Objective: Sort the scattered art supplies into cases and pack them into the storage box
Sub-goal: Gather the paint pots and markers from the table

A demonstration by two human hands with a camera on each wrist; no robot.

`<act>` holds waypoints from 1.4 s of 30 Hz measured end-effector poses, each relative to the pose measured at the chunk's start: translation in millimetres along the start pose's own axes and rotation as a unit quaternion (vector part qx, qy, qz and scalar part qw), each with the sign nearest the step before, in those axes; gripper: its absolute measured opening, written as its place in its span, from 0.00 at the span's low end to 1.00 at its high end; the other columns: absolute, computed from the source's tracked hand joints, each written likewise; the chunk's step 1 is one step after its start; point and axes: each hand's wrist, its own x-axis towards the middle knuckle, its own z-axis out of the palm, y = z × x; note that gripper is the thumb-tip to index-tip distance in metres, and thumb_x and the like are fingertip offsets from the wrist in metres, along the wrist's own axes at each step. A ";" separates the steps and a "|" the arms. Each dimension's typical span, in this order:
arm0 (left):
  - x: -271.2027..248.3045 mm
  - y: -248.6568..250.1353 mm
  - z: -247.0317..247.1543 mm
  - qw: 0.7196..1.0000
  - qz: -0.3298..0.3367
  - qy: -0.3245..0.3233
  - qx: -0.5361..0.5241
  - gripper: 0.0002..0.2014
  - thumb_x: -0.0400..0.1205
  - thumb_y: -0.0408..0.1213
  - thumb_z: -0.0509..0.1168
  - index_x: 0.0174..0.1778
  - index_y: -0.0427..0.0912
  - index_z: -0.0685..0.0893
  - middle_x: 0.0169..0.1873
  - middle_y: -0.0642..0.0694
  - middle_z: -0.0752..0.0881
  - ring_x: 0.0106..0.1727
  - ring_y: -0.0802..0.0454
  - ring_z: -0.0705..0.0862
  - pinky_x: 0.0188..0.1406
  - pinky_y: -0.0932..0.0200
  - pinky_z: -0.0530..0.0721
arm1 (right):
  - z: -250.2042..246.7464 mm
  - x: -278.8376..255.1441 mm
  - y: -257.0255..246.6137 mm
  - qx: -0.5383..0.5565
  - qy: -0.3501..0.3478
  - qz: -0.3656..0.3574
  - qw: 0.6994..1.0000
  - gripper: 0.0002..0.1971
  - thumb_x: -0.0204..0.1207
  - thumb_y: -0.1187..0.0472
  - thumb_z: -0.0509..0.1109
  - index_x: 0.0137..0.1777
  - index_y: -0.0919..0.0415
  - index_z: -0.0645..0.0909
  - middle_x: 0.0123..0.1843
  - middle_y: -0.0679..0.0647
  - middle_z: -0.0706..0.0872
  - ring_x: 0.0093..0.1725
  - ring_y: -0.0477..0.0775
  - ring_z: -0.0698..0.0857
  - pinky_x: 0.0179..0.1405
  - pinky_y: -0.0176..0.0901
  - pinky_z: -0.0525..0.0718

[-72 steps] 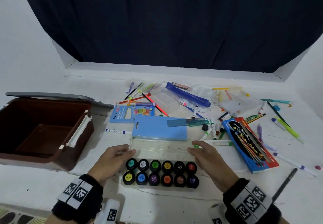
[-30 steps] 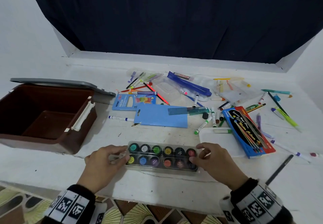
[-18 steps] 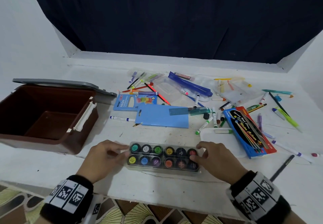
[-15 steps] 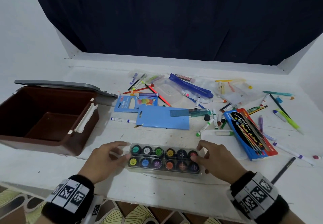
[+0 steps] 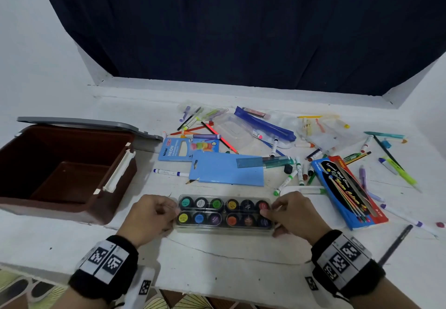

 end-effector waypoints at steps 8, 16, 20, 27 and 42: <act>18.8 1.9 0.6 0.996 -0.010 0.025 -0.081 0.11 0.72 0.25 0.80 0.46 0.39 0.89 0.35 0.44 0.90 0.41 0.48 0.88 0.57 0.54 0.85 | 3.8 16.8 -0.9 -0.012 0.051 -0.034 0.998 0.17 0.62 0.61 0.88 0.42 0.67 0.84 0.29 0.58 0.91 0.30 0.54 0.91 0.41 0.50 0.92; 25.1 -11.6 -4.2 0.997 0.068 0.013 0.042 0.07 0.71 0.44 0.82 0.40 0.54 0.91 0.35 0.56 0.92 0.41 0.56 0.92 0.51 0.50 0.90 | 15.2 12.1 -17.6 -0.284 0.109 -0.112 0.946 0.15 0.69 0.47 0.81 0.41 0.57 0.83 0.36 0.51 0.87 0.39 0.55 0.86 0.42 0.46 0.86; 22.5 -7.4 -5.7 0.981 0.138 0.001 0.138 0.07 0.77 0.45 0.76 0.34 0.58 0.88 0.35 0.59 0.91 0.39 0.60 0.90 0.42 0.59 0.88 | 20.5 0.2 -33.1 -0.392 0.111 -0.097 0.908 0.15 0.76 0.43 0.73 0.51 0.55 0.83 0.43 0.51 0.84 0.46 0.57 0.87 0.43 0.43 0.83; 24.6 -5.3 -9.8 0.968 0.167 0.006 0.185 0.08 0.78 0.53 0.73 0.36 0.56 0.85 0.36 0.65 0.89 0.39 0.66 0.86 0.41 0.57 0.86 | 24.5 8.0 -41.9 -0.421 -0.067 -0.147 0.892 0.46 0.63 0.32 0.77 0.79 0.40 0.60 0.62 0.53 0.70 0.63 0.58 0.72 0.61 0.54 0.80; 1.0 6.9 -13.6 0.991 0.132 -0.010 -0.004 0.20 0.77 0.58 0.67 0.65 0.67 0.80 0.53 0.58 0.87 0.50 0.64 0.87 0.43 0.70 0.83 | 46.9 35.4 -40.8 -0.388 -0.043 -0.291 0.874 0.33 0.56 0.39 0.73 0.64 0.45 0.74 0.50 0.45 0.72 0.49 0.50 0.73 0.50 0.49 0.75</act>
